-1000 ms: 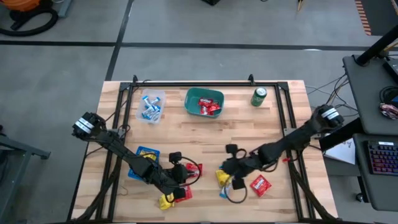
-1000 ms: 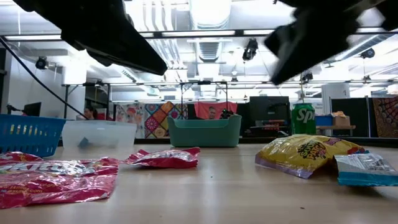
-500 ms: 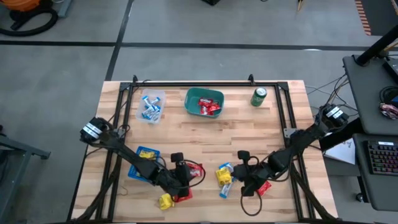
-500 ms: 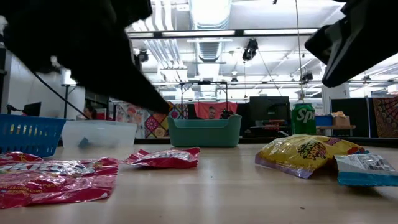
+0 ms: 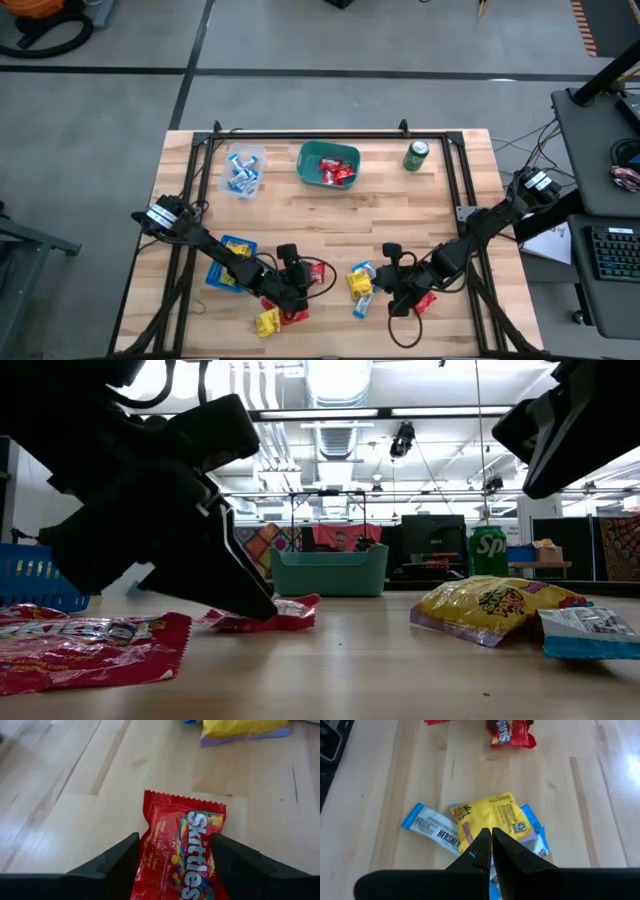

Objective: Sort candy
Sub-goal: Put the red candy into the green bin

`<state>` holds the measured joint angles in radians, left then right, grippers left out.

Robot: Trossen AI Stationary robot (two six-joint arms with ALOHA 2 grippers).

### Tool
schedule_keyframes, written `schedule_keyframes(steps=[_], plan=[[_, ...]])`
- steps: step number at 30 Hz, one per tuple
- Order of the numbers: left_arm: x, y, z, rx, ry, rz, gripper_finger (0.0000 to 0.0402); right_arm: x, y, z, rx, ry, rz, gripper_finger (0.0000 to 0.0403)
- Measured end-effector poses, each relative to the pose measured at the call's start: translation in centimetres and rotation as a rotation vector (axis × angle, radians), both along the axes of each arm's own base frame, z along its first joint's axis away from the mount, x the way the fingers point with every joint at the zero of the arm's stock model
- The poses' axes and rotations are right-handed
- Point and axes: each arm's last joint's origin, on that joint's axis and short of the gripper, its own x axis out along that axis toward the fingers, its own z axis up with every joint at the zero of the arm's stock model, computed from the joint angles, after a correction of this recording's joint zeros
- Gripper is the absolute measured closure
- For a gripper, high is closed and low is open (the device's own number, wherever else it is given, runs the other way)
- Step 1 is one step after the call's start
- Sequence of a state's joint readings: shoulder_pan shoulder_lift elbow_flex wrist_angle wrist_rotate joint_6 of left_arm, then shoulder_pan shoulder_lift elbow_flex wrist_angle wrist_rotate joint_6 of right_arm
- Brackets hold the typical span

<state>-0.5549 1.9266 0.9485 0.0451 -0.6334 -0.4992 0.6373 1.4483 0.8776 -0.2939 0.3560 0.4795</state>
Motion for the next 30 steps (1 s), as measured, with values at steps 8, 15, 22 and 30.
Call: schedule_keyframes(steps=[8, 15, 22, 30], plan=[[0.0, 0.0, -0.1, -0.001, 0.007, -0.002, 0.0198, -0.2, 0.0, -0.2, 0.021, 0.035, 0.03, 0.0394], [-0.1, 0.1, -0.2, 0.004, 0.012, 0.004, 0.0283, -0.3, -0.1, -0.4, 0.009, 0.035, 0.028, 0.0394], [0.0, 0.1, -0.1, 0.015, 0.006, 0.003, 0.0386, -0.2, -0.1, -0.4, -0.015, 0.022, 0.023, 0.0394], [0.7, -0.2, 1.2, 0.13, -0.031, -0.015, 0.0392, 0.8, -0.4, 0.3, -0.085, -0.146, -0.064, 0.0394]])
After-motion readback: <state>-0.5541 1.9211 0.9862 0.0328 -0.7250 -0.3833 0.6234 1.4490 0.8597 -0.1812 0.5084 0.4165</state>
